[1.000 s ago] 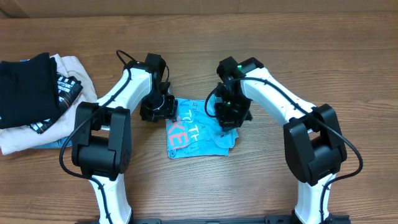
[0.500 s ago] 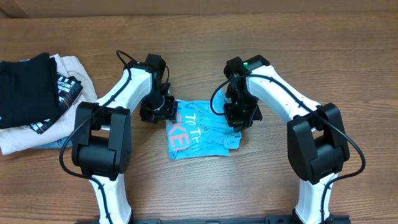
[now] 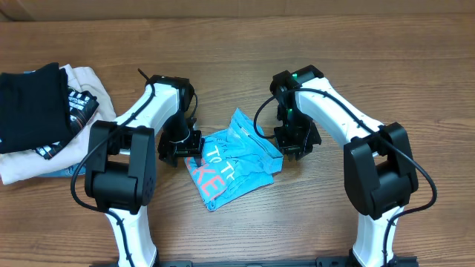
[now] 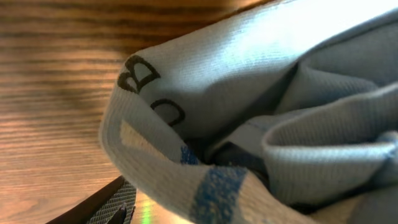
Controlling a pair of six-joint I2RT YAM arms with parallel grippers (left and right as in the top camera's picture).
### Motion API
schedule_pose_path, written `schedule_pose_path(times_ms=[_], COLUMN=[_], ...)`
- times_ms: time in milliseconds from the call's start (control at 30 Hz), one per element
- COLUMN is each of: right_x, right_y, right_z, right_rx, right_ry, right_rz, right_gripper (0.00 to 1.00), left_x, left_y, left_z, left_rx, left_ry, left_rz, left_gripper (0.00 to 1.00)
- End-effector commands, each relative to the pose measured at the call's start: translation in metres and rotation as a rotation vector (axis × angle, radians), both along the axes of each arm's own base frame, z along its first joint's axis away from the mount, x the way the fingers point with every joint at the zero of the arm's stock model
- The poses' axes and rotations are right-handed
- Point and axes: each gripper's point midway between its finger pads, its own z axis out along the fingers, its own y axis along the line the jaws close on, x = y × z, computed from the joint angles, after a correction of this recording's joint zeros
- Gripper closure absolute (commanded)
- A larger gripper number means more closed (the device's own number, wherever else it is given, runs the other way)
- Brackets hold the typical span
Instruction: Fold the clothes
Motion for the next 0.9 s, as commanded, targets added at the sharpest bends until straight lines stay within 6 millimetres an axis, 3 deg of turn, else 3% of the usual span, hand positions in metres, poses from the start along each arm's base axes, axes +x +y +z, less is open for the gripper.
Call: schedule_pose_path(times_ms=[0,133,200,333,467,600,733,867], right_x=[0.009,0.005,-0.001,-0.009,-0.018,-0.037,-0.054,-0.048], right_y=[0.013,0.039,0.051,0.064,0.069,0.070,0.066,0.057], right_z=[0.029,0.054,0.064,0.065,0.049,0.029,0.009,-0.011], right_rx=[0.098,0.290,0.383,0.444,0.438,0.432,0.415,0.364], right_ry=[-0.084,-0.107,-0.098,-0.076,-0.053,0.003,0.048,0.008], right_rz=[-0.003,0.039,0.064,0.101,0.123,0.129,0.134,0.142], right_gripper=[0.82,0.81,0.81,0.81,0.80,0.78,0.76,0.74], left_x=[0.019,0.047,0.061,0.092,0.107,0.107,0.098,0.077], left_y=[-0.001,0.007,0.004,-0.002,-0.006,-0.010,-0.008,-0.004], left_z=[0.038,0.081,0.095,0.104,0.086,0.050,0.013,-0.011], left_rx=[-0.022,-0.002,-0.020,-0.050,-0.056,-0.065,-0.048,-0.027], left_ry=[-0.151,-0.390,-0.487,-0.626,-0.631,-0.549,-0.443,-0.317], left_rz=[-0.007,0.008,0.011,0.008,0.004,-0.022,-0.024,-0.025], left_gripper=[0.33,0.29,0.23,0.25,0.27,0.27,0.27,0.28])
